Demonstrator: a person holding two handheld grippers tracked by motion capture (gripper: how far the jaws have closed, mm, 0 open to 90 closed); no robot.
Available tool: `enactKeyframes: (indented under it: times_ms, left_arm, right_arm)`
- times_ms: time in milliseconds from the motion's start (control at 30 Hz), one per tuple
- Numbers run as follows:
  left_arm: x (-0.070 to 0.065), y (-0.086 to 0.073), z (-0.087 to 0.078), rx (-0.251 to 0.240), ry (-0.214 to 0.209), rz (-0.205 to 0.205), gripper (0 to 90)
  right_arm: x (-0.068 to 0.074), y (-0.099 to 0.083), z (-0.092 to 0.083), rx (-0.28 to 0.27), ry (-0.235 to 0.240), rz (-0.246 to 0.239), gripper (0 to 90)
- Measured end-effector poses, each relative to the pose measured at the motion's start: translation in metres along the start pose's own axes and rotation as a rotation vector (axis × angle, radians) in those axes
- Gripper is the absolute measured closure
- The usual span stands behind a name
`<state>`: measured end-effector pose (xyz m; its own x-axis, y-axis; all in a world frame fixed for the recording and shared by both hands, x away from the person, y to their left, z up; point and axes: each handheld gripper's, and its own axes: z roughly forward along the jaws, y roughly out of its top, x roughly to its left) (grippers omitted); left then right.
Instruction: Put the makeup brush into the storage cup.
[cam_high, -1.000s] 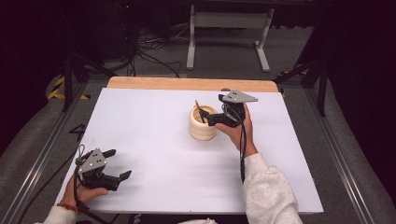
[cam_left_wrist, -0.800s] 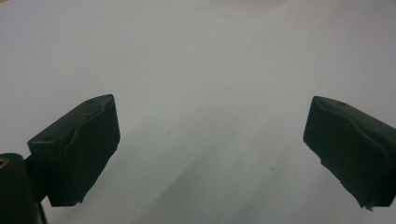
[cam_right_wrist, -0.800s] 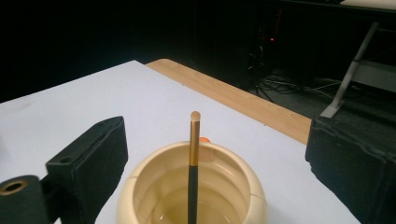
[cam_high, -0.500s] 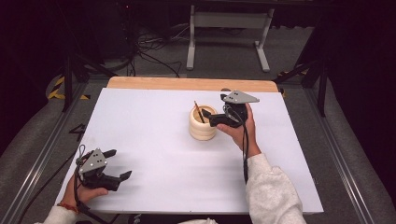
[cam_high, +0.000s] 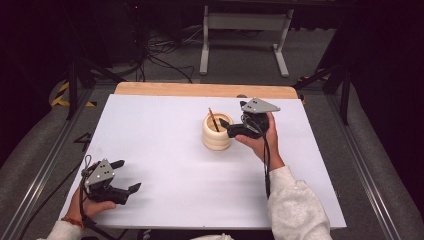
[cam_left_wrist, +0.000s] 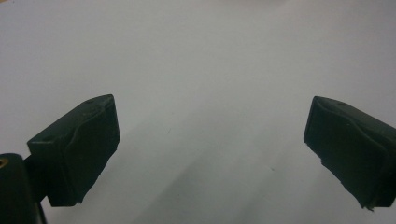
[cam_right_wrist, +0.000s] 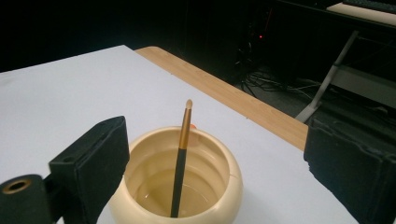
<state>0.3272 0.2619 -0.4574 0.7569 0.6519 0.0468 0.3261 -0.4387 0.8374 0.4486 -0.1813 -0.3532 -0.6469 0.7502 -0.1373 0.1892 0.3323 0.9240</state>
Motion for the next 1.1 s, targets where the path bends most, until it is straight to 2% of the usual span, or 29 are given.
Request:
enactKeyframes:
  times_ms: [133, 467, 1100]
  left_arm:
    - [0.0, 0.0, 0.0, 0.0, 0.004, 0.001, 4.2]
    - [0.0, 0.0, 0.0, 0.005, 0.004, 0.004, 4.2]
    - [-0.001, 0.001, 0.0, 0.004, 0.001, 0.006, 4.2]
  right_arm:
    - [0.0, 0.0, -0.003, -0.003, -0.005, -0.005, 8.3]
    - [0.0, -0.001, -0.01, 0.045, -0.029, -0.037, 8.8]
    - [-0.006, -0.006, -0.026, 0.08, -0.061, -0.066, 9.3]
